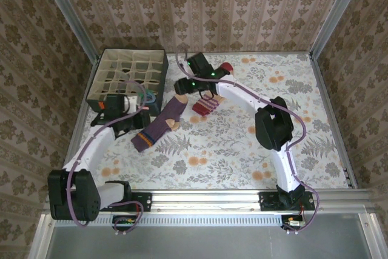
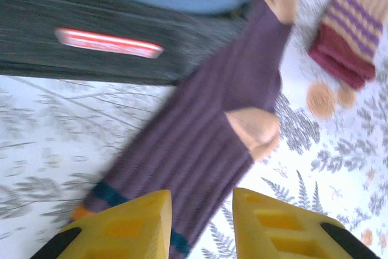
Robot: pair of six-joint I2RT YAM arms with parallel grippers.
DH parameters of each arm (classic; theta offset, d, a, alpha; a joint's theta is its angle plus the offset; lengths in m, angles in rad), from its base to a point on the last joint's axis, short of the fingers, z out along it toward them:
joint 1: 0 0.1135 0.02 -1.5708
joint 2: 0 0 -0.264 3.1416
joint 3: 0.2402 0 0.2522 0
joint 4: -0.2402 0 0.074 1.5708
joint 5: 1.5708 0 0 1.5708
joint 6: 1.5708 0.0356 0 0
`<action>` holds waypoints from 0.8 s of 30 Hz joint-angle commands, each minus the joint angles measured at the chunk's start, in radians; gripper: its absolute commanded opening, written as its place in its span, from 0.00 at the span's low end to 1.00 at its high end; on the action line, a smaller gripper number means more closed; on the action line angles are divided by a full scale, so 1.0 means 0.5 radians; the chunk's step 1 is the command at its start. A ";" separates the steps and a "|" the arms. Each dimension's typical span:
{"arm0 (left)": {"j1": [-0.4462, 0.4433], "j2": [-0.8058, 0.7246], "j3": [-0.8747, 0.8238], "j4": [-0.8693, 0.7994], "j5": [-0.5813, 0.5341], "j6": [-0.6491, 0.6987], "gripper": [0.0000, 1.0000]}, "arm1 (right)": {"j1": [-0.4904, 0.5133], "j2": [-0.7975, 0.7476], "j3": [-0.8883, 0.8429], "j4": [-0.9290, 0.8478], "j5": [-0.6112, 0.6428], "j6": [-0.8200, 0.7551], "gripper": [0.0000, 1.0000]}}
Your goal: Roll the socks
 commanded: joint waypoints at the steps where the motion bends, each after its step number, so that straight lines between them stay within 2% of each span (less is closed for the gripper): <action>1: -0.237 0.090 -0.009 0.218 -0.132 0.008 0.31 | -0.046 -0.053 -0.182 -0.059 0.165 -0.089 0.49; 3: -0.355 0.170 0.002 0.323 -0.140 0.056 0.31 | -0.059 -0.022 -0.224 -0.112 0.198 -0.216 0.48; 7: -0.444 0.293 0.014 0.548 -0.063 0.137 0.31 | -0.052 0.058 -0.248 -0.243 0.220 -0.529 0.48; 13: -0.474 0.386 0.071 0.592 -0.036 0.255 0.31 | 0.000 0.041 -0.407 -0.205 0.318 -0.913 0.58; 19: -0.474 0.408 0.072 0.555 -0.045 0.298 0.30 | 0.036 0.113 -0.433 -0.196 0.350 -1.079 0.63; 22: -0.476 0.387 0.048 0.555 -0.042 0.320 0.31 | 0.058 0.181 -0.374 -0.278 0.419 -1.133 0.60; 23: -0.474 0.373 0.034 0.565 -0.042 0.337 0.31 | 0.068 0.180 -0.380 -0.289 0.428 -1.148 0.55; 24: -0.474 0.357 0.011 0.577 -0.042 0.363 0.32 | 0.077 0.155 -0.410 -0.280 0.413 -1.169 0.45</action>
